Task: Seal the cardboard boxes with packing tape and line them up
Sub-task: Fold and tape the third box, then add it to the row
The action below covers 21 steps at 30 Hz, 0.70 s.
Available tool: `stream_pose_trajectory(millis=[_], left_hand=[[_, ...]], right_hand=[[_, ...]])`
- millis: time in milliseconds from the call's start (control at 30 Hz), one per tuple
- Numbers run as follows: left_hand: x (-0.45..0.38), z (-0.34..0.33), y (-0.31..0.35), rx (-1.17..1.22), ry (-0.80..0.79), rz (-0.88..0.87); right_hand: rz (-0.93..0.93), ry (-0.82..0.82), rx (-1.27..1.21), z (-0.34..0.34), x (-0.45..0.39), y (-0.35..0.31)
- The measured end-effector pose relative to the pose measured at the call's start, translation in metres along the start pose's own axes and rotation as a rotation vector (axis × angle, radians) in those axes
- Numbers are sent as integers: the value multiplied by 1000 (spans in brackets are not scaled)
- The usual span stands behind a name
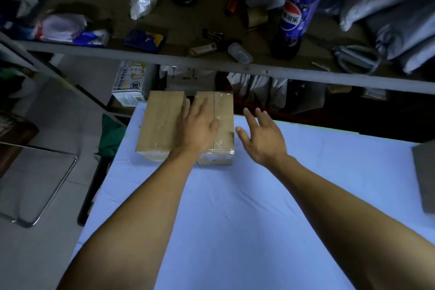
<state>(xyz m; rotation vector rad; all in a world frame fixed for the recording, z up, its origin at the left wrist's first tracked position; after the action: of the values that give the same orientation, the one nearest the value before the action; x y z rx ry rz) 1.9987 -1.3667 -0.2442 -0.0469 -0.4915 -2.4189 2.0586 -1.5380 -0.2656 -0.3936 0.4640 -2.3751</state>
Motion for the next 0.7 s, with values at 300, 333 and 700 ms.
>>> stream_pose_trajectory(millis=[300,333,700], left_hand=[[73,0,86,-307,-98,-316],[82,-3,98,-312,-103,-342],[198,-71,238,-374,-204,-635]], right_hand=[[-17,5,400,65,111,39],[-47,19,402,71,125,46],[-325,111,357,105,282,157]])
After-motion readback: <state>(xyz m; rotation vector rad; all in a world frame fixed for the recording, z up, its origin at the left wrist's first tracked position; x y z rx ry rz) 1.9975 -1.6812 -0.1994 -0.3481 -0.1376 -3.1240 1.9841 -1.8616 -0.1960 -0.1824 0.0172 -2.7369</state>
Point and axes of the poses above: each hand's wrist, its own x-axis away from the middle knuckle, its own z-axis out of the back of the hand, y = z × x, the point moved 6 cm from there along -x, towards the middle knuckle, and after that the axes turned 10 degrees about z, right-handed, at the moved point
